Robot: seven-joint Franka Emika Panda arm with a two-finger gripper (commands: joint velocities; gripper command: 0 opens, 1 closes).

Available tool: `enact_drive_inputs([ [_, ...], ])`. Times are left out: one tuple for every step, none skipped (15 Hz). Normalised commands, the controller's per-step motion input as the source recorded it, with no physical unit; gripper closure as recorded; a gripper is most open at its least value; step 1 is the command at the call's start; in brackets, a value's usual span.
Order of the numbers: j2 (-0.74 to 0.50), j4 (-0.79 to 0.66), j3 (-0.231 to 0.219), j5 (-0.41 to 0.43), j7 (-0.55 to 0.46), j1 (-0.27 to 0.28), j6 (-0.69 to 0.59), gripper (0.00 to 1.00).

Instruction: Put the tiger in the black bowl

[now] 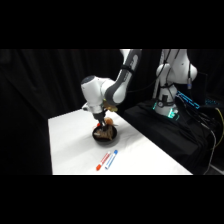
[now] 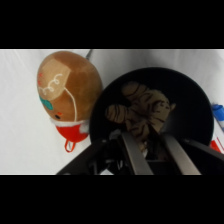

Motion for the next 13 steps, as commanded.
enact_drive_inputs([
  [-0.24,-0.07,-0.007,0.013,-0.14,0.012,-0.07,0.36],
  [-0.33,-0.1,-0.017,-0.023,-0.11,0.034,-0.13,0.27],
  [-0.37,-0.11,-0.021,-0.038,-0.1,0.042,-0.17,0.2],
  [-0.45,-0.13,-0.033,-0.071,-0.08,0.059,-0.22,0.11],
  [-0.47,-0.13,-0.04,-0.091,-0.05,0.069,-0.26,0.04],
  [-0.51,-0.13,-0.036,-0.095,-0.06,0.069,-0.31,0.0],
  [-0.53,-0.12,-0.034,-0.107,-0.05,0.073,-0.35,0.0],
  [-0.54,-0.12,-0.028,-0.111,-0.04,0.072,-0.36,0.0],
  [-0.54,-0.11,-0.014,-0.093,-0.06,0.06,-0.36,0.0],
  [-0.52,-0.11,-0.005,-0.087,-0.07,0.053,-0.36,0.0],
  [-0.48,-0.09,0.007,-0.065,-0.09,0.043,-0.33,0.0],
  [-0.42,-0.06,0.029,0.028,-0.18,0.017,-0.29,0.0],
  [-0.36,-0.06,0.047,0.11,-0.3,0.002,-0.18,0.0],
])
